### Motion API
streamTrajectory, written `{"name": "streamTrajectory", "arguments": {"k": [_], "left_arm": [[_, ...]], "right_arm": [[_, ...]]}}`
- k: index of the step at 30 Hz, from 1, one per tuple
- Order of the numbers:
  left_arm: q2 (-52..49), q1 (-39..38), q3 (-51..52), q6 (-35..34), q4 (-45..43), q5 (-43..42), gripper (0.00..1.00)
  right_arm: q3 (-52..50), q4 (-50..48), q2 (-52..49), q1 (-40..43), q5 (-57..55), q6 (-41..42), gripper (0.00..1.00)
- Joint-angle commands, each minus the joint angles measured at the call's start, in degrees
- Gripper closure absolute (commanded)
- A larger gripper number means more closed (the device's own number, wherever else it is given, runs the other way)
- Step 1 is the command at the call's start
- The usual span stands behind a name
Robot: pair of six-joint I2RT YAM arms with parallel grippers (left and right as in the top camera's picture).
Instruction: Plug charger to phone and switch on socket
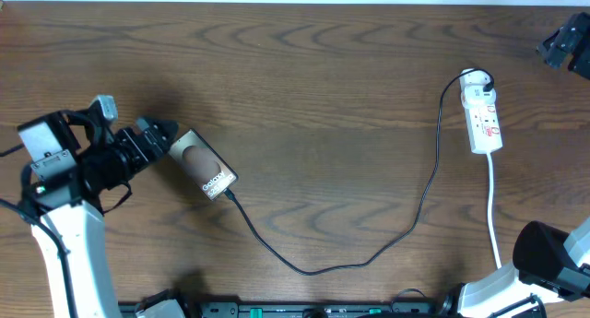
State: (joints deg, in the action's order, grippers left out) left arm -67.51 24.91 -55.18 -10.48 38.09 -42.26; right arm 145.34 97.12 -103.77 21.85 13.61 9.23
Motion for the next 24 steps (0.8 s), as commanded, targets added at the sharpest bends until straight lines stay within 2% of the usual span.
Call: {"name": "streamTrajectory", "arguments": {"k": [1, 5, 12, 16, 19, 24], "left_arm": [[5.16, -4.9, 4.11, 0.59, -2.01, 13.88, 0.05], [14.14, -13.29, 14.97, 0.61, -16.59, 21.51, 0.06], [35.82, -23.17, 39.08, 0.72, -52.89, 27.89, 0.06], [49.29, -24.68, 49.83, 3.04, -63.82, 29.9, 0.06], [58.16, -24.68, 55.04, 7.23, -65.09, 29.9, 0.06], [66.34, -24.55, 54.95, 11.8, -55.3, 29.92, 0.06]], "right_arm": [[0.04, 0.15, 0.63, -0.15, -0.17, 0.83, 0.01], [0.04, 0.15, 0.63, -0.15, -0.17, 0.83, 0.01], [0.04, 0.17, 0.63, -0.15, -0.17, 0.83, 0.01], [0.04, 0.17, 0.63, -0.15, -0.17, 0.83, 0.01], [0.04, 0.15, 0.63, -0.15, -0.17, 0.83, 0.01], [0.04, 0.17, 0.63, -0.15, -0.17, 0.83, 0.01]]}}
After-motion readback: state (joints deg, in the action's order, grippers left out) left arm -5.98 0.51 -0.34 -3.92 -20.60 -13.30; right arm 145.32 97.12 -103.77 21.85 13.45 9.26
